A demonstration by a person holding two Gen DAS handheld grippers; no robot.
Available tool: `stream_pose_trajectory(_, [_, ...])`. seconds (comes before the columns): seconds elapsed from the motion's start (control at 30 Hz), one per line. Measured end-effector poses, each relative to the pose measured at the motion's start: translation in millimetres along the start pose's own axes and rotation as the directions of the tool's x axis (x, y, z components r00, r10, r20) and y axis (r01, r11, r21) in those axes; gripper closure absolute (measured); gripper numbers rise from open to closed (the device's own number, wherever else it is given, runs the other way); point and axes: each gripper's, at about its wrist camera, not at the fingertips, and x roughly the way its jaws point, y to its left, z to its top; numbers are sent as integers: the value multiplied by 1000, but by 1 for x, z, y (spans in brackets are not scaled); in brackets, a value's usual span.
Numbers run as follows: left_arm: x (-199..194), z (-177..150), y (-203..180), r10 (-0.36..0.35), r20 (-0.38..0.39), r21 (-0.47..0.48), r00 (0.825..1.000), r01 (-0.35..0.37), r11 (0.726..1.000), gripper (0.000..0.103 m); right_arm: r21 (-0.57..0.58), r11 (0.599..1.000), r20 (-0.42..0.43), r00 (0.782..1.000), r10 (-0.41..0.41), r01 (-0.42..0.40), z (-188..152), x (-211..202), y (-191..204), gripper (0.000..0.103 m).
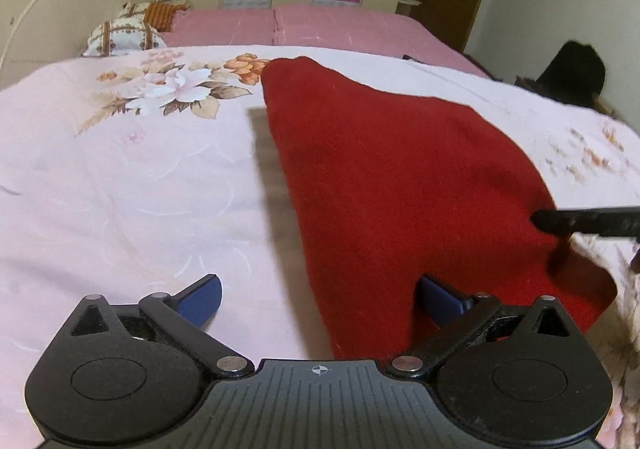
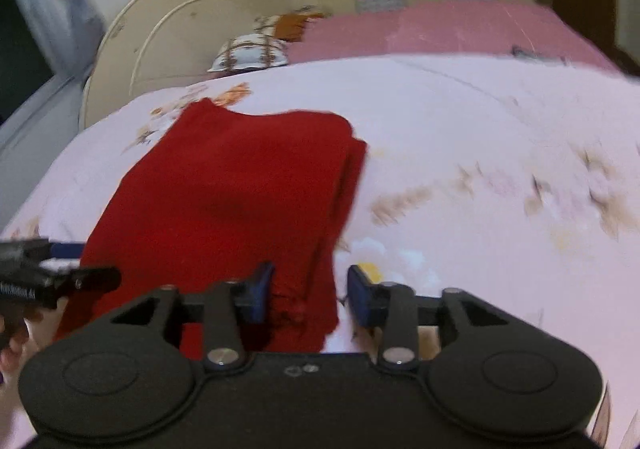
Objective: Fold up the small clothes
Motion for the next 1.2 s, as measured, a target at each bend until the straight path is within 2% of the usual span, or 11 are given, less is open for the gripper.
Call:
stream_pose_trajectory(0.1, [-3,0,-3,15,3,0,1000,-15,1000,0,-25,1000,36,999,2,-2,0,-15,15,72])
stream_pose_trajectory(0.17, [-6,0,-6,24,9,8,1000,-24,1000,0,-77,997,67,998,21,-16,0,-22,31,72])
stream_pose_trajectory(0.23, [-6,-3,-12,43,-3,26,999,-43,999,0,-131,991,59,998,2,6,-5,-20,42,65])
stream_pose_trajectory(0.33, [-9,-7,-16,52,-5,14,999,-52,999,0,-181,980,-32,996,-89,82,-19,2,43,62])
stream_pose_trajectory(0.47, [-26,-15,-27,49,25,41,998,-50,998,0,-164,984,22,998,-65,68,-28,-18,43,64])
stream_pose_trajectory(0.57, [-24,-31,-30,51,-1,38,999,-51,998,0,-206,977,-3,998,-57,55,-37,-19,48,62])
stream_pose_trajectory(0.7, [-29,-51,-21,38,-3,-43,999,-38,998,0,-207,975,-47,995,-88,76,-45,-9,37,47])
stream_pose_trajectory(0.77, [-38,-58,-20,47,2,-61,999,-47,997,0,-191,978,-57,993,-101,88,-43,-17,35,45])
stream_pose_trajectory(0.87, [-66,-65,-28,84,3,-56,996,-84,995,0,-156,984,-31,996,-89,83,-47,-41,39,44])
stream_pose_trajectory(1.0, [-128,-77,-46,106,75,-41,992,-103,994,0,-110,992,22,998,-60,62,-60,-88,60,31])
stream_pose_trajectory(1.2, [-198,-101,-65,131,149,-43,980,-126,991,0,-113,993,84,996,-28,37,-93,-156,105,24])
